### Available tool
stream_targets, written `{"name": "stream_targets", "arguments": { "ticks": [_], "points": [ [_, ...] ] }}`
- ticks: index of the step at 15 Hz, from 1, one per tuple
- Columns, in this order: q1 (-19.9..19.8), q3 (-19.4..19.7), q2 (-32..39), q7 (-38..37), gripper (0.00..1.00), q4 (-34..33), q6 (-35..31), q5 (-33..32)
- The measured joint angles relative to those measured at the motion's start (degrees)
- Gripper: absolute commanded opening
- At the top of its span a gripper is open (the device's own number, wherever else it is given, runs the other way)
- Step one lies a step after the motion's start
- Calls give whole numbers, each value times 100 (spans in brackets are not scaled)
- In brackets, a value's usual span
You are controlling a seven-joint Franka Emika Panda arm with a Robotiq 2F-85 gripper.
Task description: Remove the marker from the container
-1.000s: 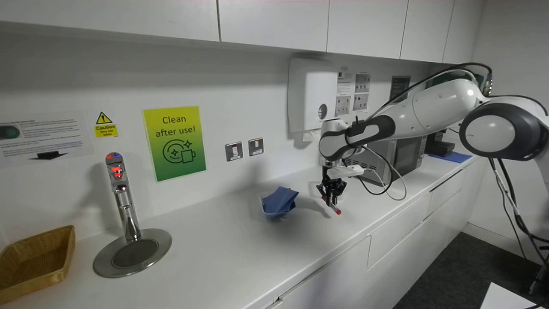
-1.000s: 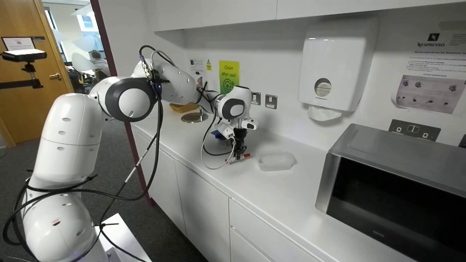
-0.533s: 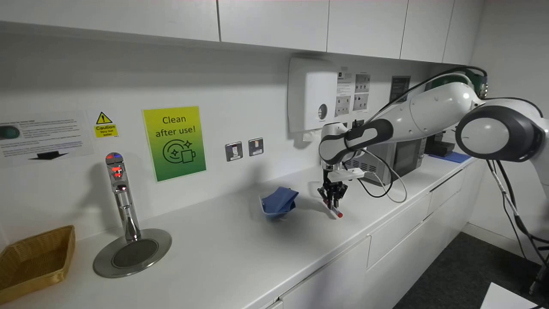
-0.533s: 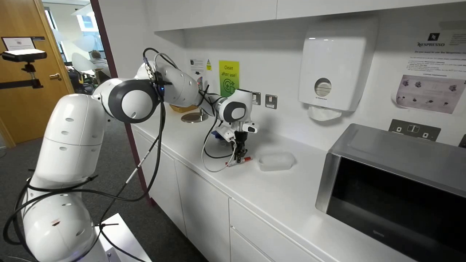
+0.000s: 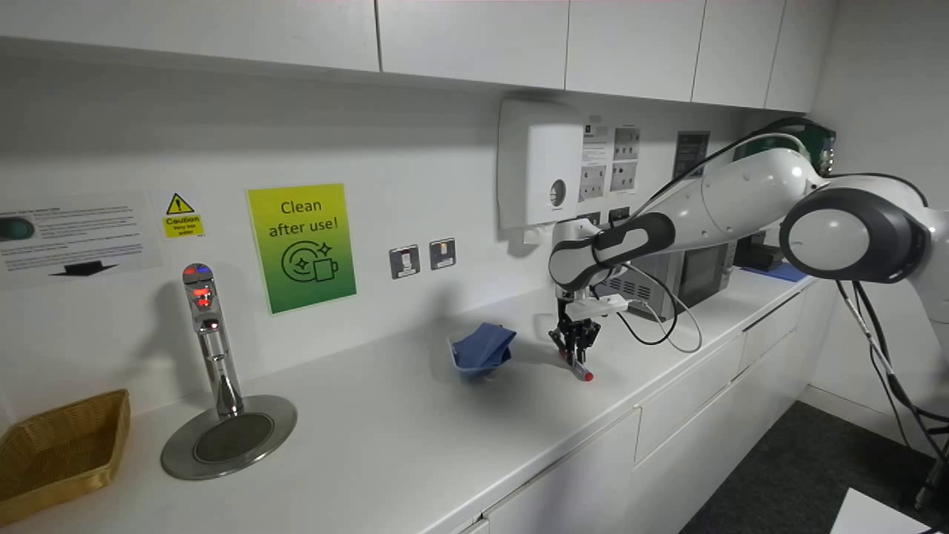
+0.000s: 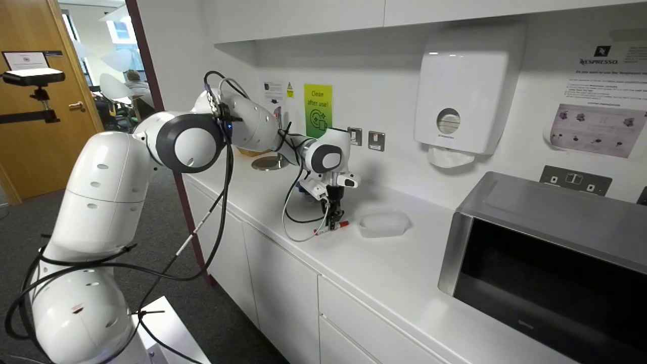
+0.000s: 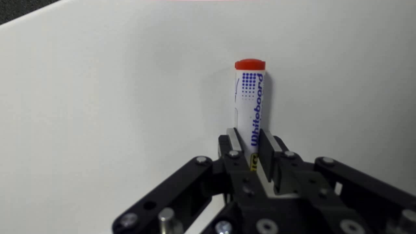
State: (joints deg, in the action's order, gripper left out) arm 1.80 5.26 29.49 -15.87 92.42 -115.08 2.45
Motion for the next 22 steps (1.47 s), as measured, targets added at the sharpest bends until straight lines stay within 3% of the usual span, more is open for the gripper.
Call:
{"name": "stream_targets", "arguments": {
  "ticks": [7,12,22],
  "points": [
    [68,-26,-107,0,97,40,-292,-131],
    [212,-164,-790,-3,100,460,-743,-244],
    [229,-269,-2701,-69,100,2053,-597,-249]
  ]
}}
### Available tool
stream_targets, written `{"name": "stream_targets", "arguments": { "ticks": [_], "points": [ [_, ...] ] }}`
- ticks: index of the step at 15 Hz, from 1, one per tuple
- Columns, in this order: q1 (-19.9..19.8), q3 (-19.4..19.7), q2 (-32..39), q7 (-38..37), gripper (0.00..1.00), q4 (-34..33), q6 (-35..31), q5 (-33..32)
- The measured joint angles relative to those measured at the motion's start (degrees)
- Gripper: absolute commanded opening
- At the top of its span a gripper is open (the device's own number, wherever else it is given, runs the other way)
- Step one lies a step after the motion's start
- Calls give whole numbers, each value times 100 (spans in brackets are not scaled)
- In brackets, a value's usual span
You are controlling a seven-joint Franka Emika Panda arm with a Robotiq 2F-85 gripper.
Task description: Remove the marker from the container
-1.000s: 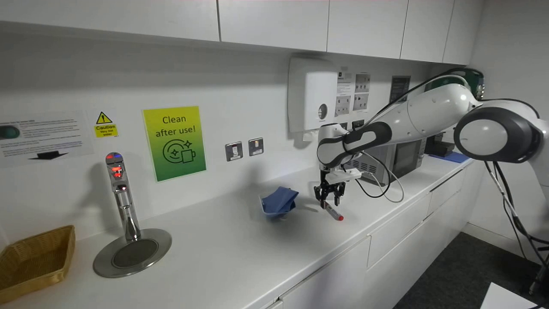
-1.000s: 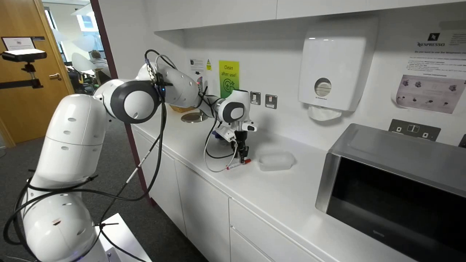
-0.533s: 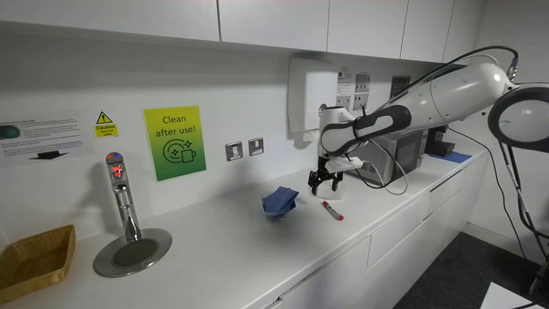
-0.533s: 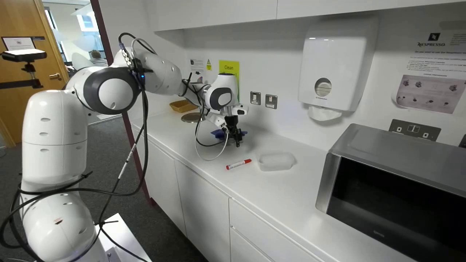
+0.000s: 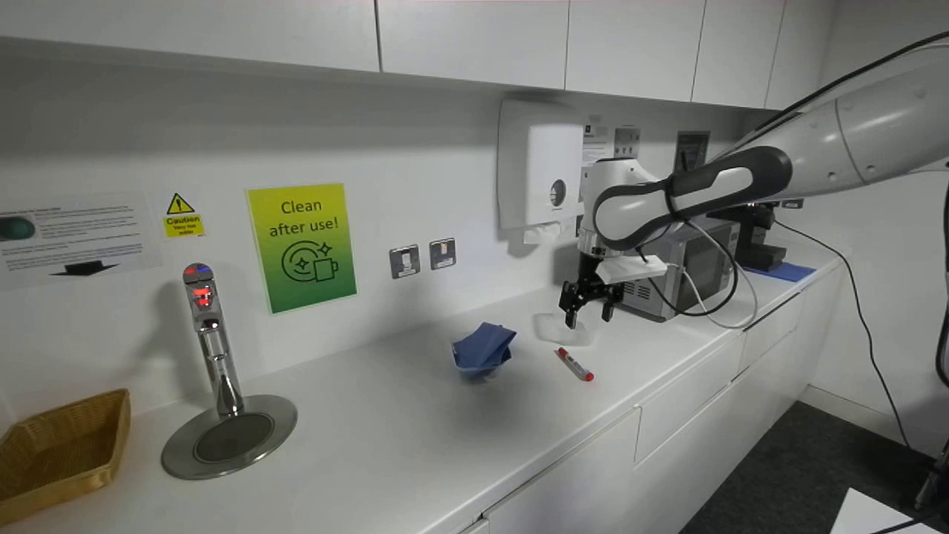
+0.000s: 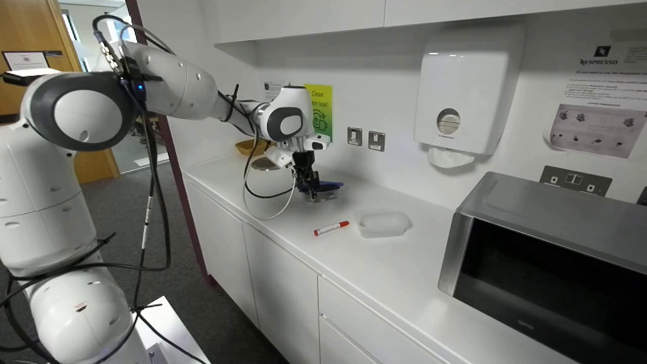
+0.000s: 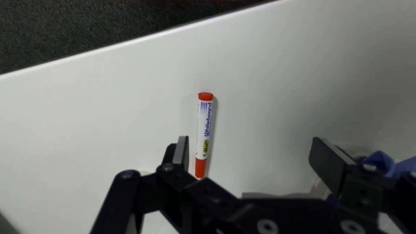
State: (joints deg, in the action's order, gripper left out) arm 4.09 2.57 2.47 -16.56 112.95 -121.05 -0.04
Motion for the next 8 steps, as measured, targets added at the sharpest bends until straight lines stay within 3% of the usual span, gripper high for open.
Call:
{"name": "stream_targets", "arguments": {
  "ticks": [5,8],
  "points": [
    [-68,-4,-762,14,100,575,714,0],
    [-128,-10,-970,13,100,742,744,0]
  ]
}}
